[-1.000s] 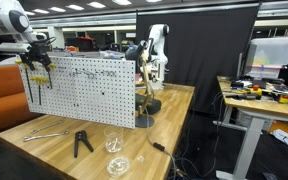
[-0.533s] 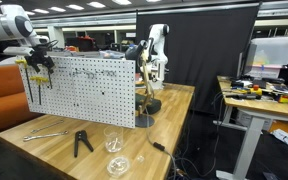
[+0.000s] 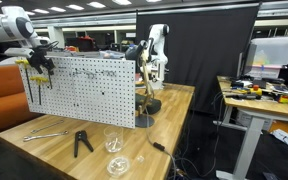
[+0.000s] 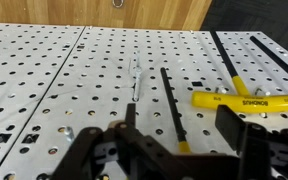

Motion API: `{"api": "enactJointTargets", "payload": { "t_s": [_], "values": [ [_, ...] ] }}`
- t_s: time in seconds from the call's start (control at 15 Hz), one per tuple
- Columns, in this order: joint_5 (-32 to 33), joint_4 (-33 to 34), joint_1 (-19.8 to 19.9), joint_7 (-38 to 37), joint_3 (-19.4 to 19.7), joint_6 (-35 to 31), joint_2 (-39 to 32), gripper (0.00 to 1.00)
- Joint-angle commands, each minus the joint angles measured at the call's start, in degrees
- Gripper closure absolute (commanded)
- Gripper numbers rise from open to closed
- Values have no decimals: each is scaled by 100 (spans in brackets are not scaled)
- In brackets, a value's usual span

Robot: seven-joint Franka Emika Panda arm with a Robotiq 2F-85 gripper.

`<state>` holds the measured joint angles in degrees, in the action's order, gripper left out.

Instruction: Remove the yellow object hanging on white stand on the right and put it on the table

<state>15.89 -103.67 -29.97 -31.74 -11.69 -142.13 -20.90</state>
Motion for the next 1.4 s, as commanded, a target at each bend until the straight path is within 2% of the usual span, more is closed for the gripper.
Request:
{"api": "enactJointTargets", "payload": {
  "t_s": [0.0, 0.2, 0.53, 0.6, 0.67, 0.8, 0.87, 0.93, 1.33],
  "values": [
    [46, -78, -77, -168, 70, -172, 26, 40],
    [54, -151, -80, -249, 80, -221, 44, 53],
    [20, -204, -42, -342, 138, -448, 26, 54],
    [5, -200, -33, -353, 156, -536, -12, 57],
    [-17, -196, -27, -358, 168, -601, -44, 63],
    [-57, -201, -30, -378, 196, -768, -120, 89],
    [-117, -199, -24, -342, 176, -826, -155, 97],
    [-160, -199, -29, -305, 168, -872, -186, 100],
    [-308, -258, -15, -210, 159, -955, -196, 99]
  ]
}}
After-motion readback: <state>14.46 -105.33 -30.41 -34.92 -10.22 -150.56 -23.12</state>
